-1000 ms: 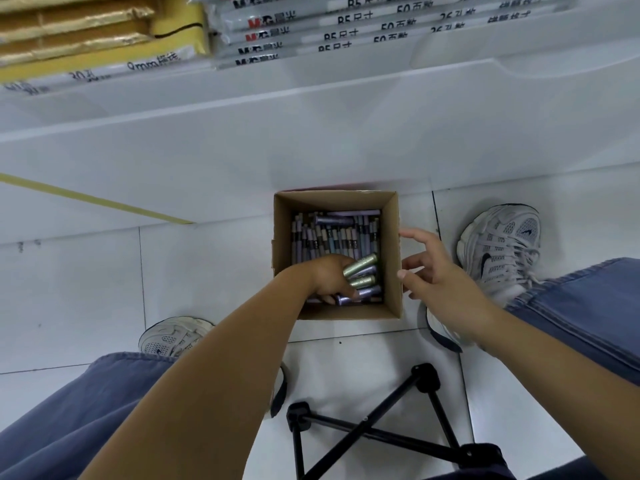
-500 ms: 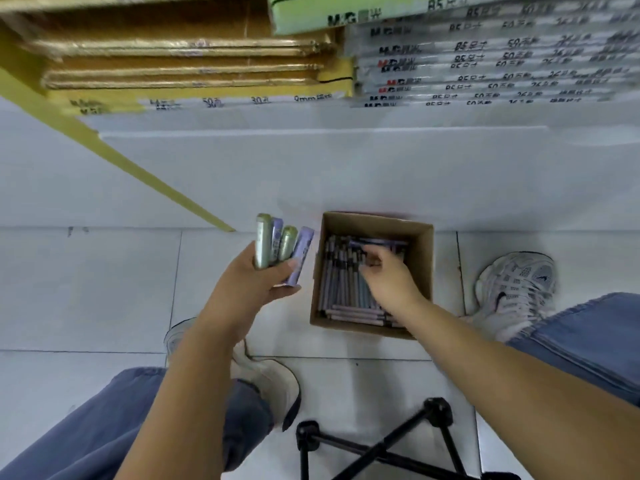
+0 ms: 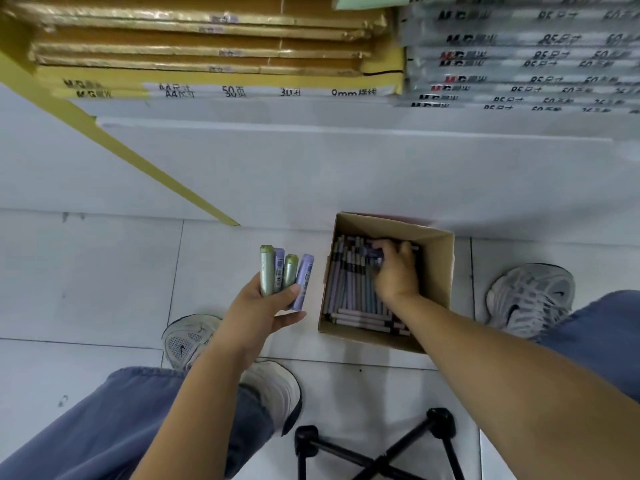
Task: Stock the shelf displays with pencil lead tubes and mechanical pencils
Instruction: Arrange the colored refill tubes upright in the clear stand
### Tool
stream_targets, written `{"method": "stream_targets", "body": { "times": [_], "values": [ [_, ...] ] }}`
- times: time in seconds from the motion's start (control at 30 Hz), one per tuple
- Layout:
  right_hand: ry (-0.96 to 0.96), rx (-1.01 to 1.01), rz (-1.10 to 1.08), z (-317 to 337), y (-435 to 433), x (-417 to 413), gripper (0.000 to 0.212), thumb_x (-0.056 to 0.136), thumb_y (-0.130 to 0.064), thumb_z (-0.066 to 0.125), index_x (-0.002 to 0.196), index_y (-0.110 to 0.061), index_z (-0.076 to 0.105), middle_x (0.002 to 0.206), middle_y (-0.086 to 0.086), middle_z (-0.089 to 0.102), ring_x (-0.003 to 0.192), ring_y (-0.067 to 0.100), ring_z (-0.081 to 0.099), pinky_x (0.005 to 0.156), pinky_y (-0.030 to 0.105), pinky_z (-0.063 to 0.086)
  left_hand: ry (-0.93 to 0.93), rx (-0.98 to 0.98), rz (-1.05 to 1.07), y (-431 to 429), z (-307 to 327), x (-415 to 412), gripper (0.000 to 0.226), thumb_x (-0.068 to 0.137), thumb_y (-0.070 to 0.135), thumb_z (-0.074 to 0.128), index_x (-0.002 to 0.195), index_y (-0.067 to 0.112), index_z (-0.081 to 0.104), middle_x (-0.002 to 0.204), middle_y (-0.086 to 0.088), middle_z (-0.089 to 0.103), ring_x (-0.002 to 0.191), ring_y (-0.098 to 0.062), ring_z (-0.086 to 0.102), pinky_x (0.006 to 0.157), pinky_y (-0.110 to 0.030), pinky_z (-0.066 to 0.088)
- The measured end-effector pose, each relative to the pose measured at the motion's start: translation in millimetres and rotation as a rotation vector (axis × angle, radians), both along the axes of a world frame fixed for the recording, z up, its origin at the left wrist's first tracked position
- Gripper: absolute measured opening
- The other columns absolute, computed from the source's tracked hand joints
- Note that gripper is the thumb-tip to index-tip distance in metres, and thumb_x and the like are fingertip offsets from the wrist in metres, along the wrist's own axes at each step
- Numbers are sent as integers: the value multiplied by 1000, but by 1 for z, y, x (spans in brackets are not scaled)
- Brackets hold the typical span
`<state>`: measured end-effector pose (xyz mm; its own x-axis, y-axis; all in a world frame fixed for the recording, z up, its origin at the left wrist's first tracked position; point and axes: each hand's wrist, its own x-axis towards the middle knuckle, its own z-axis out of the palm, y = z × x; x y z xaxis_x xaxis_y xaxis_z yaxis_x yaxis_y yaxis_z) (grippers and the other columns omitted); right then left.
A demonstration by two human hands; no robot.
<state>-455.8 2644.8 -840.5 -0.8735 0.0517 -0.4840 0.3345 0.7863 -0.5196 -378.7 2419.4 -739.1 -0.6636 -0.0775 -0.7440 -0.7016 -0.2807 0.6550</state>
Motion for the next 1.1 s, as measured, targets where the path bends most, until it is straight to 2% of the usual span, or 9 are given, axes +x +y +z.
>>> {"method": "stream_targets", "body": {
  "times": [0.23,0.37,0.47,0.53,0.6,0.73,0.87,0.97,1.1],
  "values": [
    [136,-46,26,24,1,7,21,90,-21,65,110,-18,61,127,8,47,116,26,47,101,40,42,35,81,94,10,13,-7,25,92,9,67,116,13,66,105,-11,71,92,-22,67,76,-32,59],
    [92,-400,-65,84,-8,17,3,93,-33,60,94,-35,58,91,-16,67,92,-2,61,82,26,47,118,150,108,20,34,-13,21,95,7,63,115,12,67,103,-10,75,97,-23,72,75,-31,59],
    [95,-691,-82,137,-13,21,7,96,-35,54,95,-38,61,82,-5,68,69,6,68,63,22,53,195,204,86,31,60,-14,23,94,7,63,116,9,65,103,-11,75,102,-26,72,75,-33,59],
    [97,-766,-23,169,-12,26,11,95,-41,53,101,-46,62,70,-6,64,56,11,62,50,24,50,247,259,89,37,82,-11,31,86,11,69,116,5,65,103,-12,75,102,-26,73,74,-34,60],
    [121,-746,57,194,-8,32,19,97,-43,50,112,-49,59,58,-7,58,51,5,53,47,20,43,305,303,87,42,105,-8,39,80,12,72,116,3,64,103,-14,75,101,-27,73,73,-36,60],
    [163,-774,128,249,2,45,29,98,-37,49,110,-63,55,65,-4,56,51,3,51,52,19,40,423,302,45,50,153,-1,31,88,5,67,118,5,63,106,-16,74,100,-25,73,72,-35,61],
    [374,-715,254,314,13,45,39,90,-24,64,112,-55,54,92,-13,58,67,1,58,57,14,42,537,237,21,62,202,3,34,79,17,75,112,11,71,113,-18,73,105,-27,72,73,-33,61],
    [440,-722,284,354,19,43,29,86,-19,70,91,-44,56,87,-9,64,63,3,58,55,16,41,621,179,7,68,236,2,22,75,24,78,96,19,78,101,-11,76,96,-21,73,70,-30,60],
    [587,-696,328,407,25,37,24,81,-16,75,83,-36,61,78,-8,69,55,-3,54,52,12,39,709,144,-26,67,281,-8,45,72,27,81,113,12,70,107,-12,75,102,-23,73,69,-30,60]
  ]
}}
